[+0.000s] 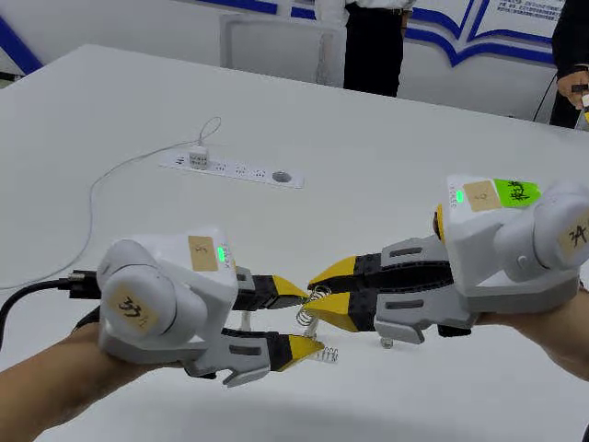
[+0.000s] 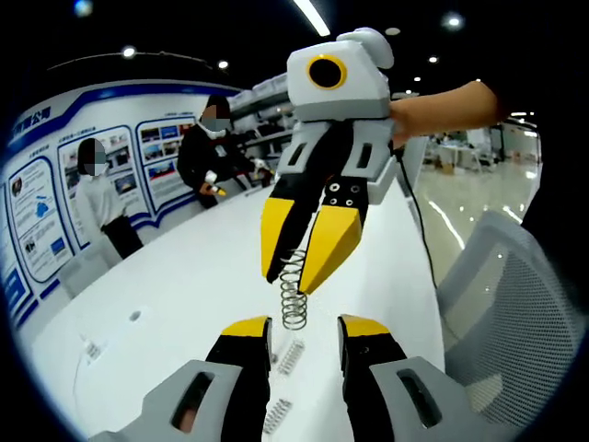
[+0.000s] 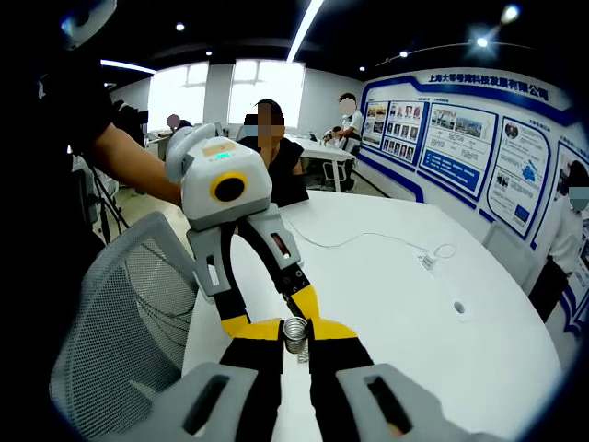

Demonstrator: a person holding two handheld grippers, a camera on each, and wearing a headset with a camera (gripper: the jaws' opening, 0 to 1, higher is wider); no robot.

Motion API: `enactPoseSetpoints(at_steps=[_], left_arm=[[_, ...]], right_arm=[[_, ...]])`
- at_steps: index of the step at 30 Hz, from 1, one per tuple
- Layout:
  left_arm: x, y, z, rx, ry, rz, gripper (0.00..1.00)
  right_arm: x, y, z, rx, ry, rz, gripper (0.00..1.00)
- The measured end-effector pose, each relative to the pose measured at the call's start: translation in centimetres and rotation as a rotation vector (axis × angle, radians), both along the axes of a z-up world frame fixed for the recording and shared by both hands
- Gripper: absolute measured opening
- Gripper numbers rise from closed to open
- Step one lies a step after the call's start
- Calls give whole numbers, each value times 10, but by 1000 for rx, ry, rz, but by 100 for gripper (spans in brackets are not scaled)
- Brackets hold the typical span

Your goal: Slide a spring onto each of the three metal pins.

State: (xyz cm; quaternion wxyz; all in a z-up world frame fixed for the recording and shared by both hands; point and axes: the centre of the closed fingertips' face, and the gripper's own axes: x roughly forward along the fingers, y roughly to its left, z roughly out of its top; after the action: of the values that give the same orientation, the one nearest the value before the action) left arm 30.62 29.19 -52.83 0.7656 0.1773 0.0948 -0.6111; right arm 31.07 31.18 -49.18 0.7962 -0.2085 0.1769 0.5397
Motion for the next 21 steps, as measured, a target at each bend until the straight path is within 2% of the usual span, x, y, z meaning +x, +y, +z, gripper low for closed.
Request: enactPoseSetpoints(at_steps=[2, 5, 9, 14, 21], left_arm=[[0, 2, 1, -12, 19, 7, 30], [1, 6, 2, -23, 29, 22, 35], [5, 15, 0, -12, 11, 52, 41], [16, 31, -2, -10, 28, 114, 54], [30, 49, 1, -24, 34, 180, 62]], right_arm=[[1, -3, 0, -1, -1, -7, 10], [5, -7, 0, -2, -6, -24, 10], [8, -15, -2, -8, -7, -50, 10], [11, -22, -3, -13, -9, -73, 10], [20, -30, -9, -27, -6, -116, 10]])
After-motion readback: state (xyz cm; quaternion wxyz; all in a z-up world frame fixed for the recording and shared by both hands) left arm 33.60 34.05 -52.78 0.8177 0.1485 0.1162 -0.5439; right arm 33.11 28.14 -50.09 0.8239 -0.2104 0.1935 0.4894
